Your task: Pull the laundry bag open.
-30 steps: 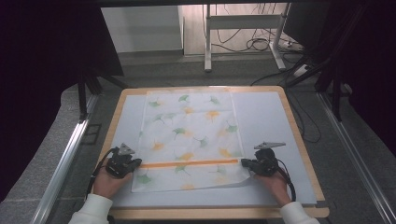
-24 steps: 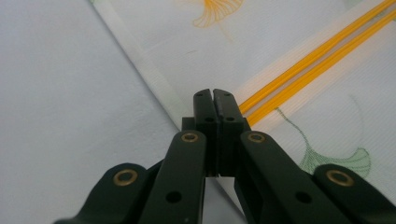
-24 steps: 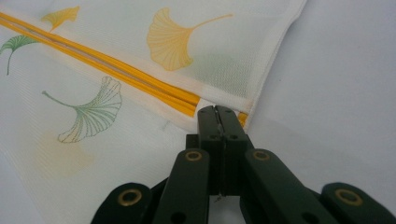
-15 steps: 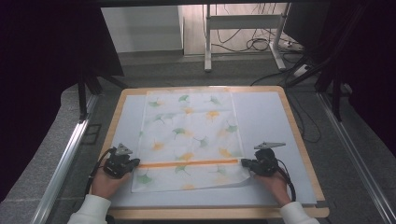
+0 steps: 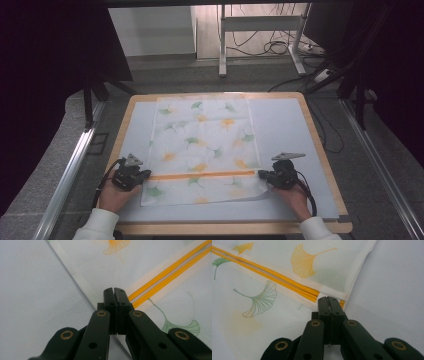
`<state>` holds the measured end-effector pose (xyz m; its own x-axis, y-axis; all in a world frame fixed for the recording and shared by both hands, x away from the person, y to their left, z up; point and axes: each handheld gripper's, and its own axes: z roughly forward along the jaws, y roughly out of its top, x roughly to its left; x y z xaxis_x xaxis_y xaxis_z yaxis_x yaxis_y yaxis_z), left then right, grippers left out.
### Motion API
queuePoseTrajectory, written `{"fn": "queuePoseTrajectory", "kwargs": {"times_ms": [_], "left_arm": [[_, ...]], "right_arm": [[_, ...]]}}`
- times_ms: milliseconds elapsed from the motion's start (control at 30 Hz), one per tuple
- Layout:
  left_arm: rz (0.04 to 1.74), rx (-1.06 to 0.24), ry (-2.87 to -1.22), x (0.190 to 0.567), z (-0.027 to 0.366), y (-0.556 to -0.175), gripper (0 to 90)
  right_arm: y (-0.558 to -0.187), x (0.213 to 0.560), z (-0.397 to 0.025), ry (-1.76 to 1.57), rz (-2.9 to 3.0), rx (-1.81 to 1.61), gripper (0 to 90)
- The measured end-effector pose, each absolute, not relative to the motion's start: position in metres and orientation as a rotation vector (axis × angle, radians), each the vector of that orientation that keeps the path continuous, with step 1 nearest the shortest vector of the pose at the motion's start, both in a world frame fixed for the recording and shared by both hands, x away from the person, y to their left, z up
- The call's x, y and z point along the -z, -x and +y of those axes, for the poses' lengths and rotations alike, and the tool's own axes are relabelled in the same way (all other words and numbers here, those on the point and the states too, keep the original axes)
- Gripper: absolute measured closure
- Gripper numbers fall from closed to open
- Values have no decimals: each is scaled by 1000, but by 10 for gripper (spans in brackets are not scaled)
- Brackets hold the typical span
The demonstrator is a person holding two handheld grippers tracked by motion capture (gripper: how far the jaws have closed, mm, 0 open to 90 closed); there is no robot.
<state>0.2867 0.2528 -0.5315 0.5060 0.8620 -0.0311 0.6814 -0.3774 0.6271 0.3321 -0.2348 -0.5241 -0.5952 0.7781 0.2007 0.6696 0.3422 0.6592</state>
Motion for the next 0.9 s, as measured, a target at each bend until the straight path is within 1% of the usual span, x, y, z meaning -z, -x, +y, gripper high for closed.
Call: {"fn": "queuePoseTrajectory", "kwargs": {"times_ms": [67,100,133,233,300,400,500,600,700,833,900], "left_arm": [[1245,-409,-2168,532,252,-287,888],[1239,-412,-2162,531,252,-286,856],[1237,-418,-2157,531,252,-286,804],[1228,-433,-2132,528,251,-286,742],[1232,-451,-2098,526,251,-285,699],[1236,-480,-2065,523,253,-286,602],[1250,-512,-2010,518,259,-285,576],[1261,-537,-1958,514,266,-284,530],[1272,-558,-1941,515,273,-284,504],[1299,-579,-1961,520,283,-287,482],[1324,-568,-1952,523,289,-288,477]], "right_arm": [[-332,524,-235,-1318,2446,-1089,895],[-331,525,-235,-1313,2446,-1094,895],[-331,525,-235,-1313,2446,-1094,895],[-330,524,-234,-1296,2447,-1086,884],[-330,523,-234,-1286,2460,-1101,800],[-325,519,-233,-1229,2459,-1108,691],[-322,512,-237,-1205,2411,-1151,632],[-321,507,-248,-1220,2346,-1182,561],[-321,506,-261,-1240,2302,-1199,496],[-321,506,-284,-1249,2240,-1190,471],[-323,507,-294,-1267,2216,-1182,466]]}}
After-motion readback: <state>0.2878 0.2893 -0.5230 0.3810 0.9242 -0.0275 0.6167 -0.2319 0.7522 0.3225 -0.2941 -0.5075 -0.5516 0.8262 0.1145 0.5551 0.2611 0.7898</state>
